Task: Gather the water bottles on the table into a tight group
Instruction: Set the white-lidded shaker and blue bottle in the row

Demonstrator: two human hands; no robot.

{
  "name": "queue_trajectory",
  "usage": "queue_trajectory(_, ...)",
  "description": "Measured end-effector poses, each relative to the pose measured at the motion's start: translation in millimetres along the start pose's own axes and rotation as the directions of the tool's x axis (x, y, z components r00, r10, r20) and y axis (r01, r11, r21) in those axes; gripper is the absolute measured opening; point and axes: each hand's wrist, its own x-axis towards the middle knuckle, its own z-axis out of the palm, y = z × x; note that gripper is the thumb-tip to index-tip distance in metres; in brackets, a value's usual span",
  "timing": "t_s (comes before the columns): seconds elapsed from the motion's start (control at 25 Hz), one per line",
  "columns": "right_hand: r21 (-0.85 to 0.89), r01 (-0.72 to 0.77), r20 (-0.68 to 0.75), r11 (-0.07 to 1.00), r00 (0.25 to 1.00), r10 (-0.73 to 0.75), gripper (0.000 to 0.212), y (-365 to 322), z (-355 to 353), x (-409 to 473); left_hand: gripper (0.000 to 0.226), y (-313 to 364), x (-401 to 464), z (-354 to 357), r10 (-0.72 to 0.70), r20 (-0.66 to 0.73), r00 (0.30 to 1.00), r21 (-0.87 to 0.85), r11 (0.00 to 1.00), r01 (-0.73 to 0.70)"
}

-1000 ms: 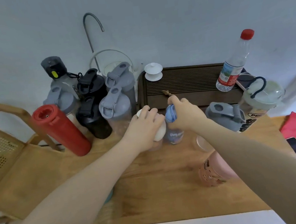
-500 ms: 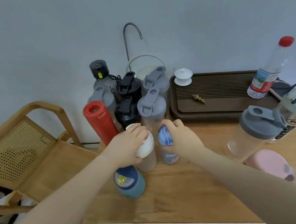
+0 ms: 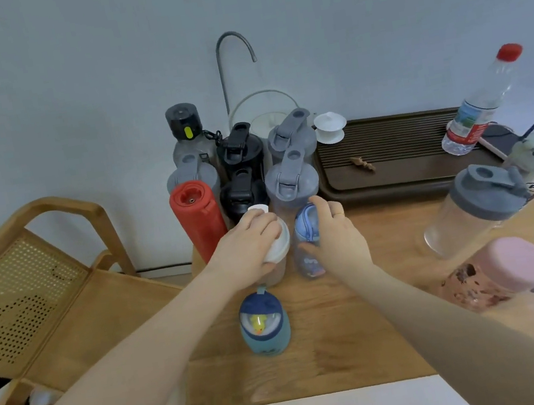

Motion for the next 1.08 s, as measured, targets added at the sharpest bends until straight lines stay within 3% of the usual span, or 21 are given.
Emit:
queue_trajectory(0.4, 0.124, -0.055, -0.083, 0.991, 0.994, 0.065, 0.086, -2.9, 10.4, -11.4, 0.052, -7.8, -5.2, 3.8, -0.007, -0.092, 0.996, -0.123, 0.992, -0.005)
queue_trajectory(0.52, 0.021, 0.092, -0.278, 0.996, 0.957, -0.083, 0.080, -4.1, 8.1, -29.2, 0.044, -4.4, -19.4, -10.3, -0.020, -0.175, 0.984, -0.219, 0.976, -0.020)
queue_trajectory(0.56, -0.018, 0.150, -0.327, 0.988, 0.934, -0.148, 0.074, -3.7, 7.9, -36.9, 0.047, -2.9, -27.3, -16.1, -0.046, -0.144, 0.988, -0.307, 0.952, 0.000)
queue_trajectory(0.64, -0.050, 0.218, -0.321, 0.975, 0.920, -0.222, 0.062, -2.2, 7.2, -50.4, 0.059, 1.1, -44.7, -23.1, -0.103, 0.111, 0.989, -0.423, 0.895, 0.141)
queue_trajectory(0.76, -0.064, 0.234, -0.249, 0.970, 0.938, -0.243, 0.046, 4.8, 6.4, -62.1, 0.082, 10.9, -64.1, -12.4, -0.100, 0.404, 0.909, -0.286, 0.930, 0.229)
queue_trajectory(0.92, -0.037, 0.148, -0.195, 0.988, 0.969, -0.153, 0.033, 18.9, 2.9, -78.7, 0.084, 25.0, -67.7, 6.4, -0.065, 0.446, 0.893, -0.317, 0.921, 0.226)
queue_trajectory(1.08, -0.116, 0.163, -0.201, 0.980, 0.962, -0.184, 0.022, 40.6, -17.7, -98.6, 0.076, 46.5, -50.3, 7.1, 0.007, 0.404, 0.915, -0.361, 0.920, 0.152)
